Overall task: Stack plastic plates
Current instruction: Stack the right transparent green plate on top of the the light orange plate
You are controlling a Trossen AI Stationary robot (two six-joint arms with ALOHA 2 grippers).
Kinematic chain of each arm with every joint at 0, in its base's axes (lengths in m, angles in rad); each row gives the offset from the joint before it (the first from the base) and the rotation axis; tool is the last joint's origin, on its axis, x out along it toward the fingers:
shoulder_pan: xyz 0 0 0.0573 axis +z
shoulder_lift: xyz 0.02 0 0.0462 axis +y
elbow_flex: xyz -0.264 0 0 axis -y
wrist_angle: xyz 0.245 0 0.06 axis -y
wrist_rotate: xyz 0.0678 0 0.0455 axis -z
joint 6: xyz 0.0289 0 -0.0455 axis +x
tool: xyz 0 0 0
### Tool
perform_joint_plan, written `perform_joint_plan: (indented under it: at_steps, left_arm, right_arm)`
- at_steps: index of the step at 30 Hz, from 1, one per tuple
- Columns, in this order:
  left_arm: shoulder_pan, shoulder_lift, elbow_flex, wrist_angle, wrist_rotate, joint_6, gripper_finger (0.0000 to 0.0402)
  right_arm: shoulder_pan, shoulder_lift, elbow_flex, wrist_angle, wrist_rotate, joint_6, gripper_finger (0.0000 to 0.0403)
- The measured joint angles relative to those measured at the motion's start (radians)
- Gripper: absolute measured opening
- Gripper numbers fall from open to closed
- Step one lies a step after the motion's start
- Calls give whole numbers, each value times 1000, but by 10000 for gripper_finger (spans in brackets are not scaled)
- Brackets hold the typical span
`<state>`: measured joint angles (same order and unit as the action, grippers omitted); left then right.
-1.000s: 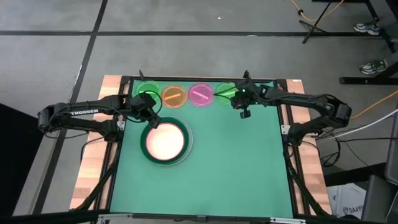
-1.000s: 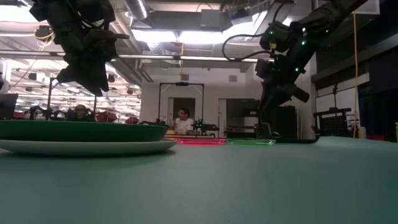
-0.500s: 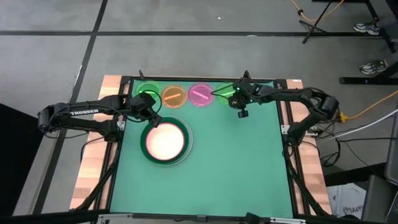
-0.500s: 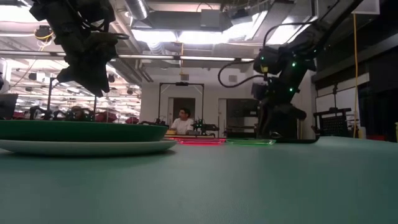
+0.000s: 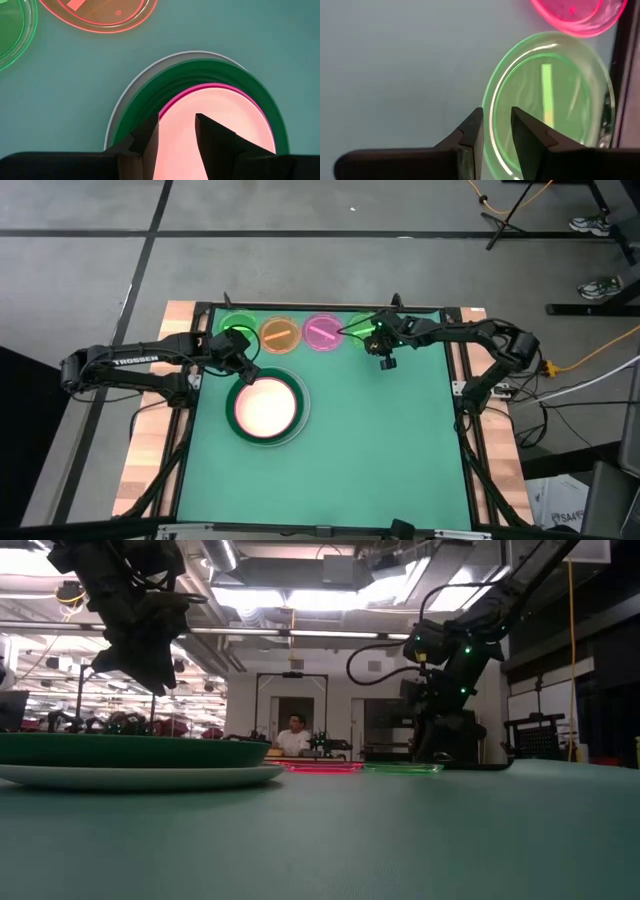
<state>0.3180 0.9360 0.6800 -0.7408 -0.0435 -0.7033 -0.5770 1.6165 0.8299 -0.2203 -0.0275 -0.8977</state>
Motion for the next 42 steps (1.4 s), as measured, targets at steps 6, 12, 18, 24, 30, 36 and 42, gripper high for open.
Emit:
perform_joint_plan:
  at_steps: [6,12,18,24,30,36,42]
  left_arm:
    - [0,0,0,0,0,0,121]
    - [0,0,0,0,0,0,121]
    - [0,0,0,0,0,0,121]
    - [0,0,0,0,0,0,121]
    - [0,0,0,0,0,0,121]
    - [0,0,0,0,0,0,121]
    - [0,0,0,0,0,0,121]
  right_arm:
    - [0,0,0,2,-14,1,88]
    - [0,7,0,3,-45,1,88]
    - [0,72,0,15,-14,2,88]
    - [1,103,2,42,9,2,88]
    - [1,105,2,41,12,2,88]
    - [1,106,2,42,15,1,88]
    - [2,107,2,44,52,-5,87]
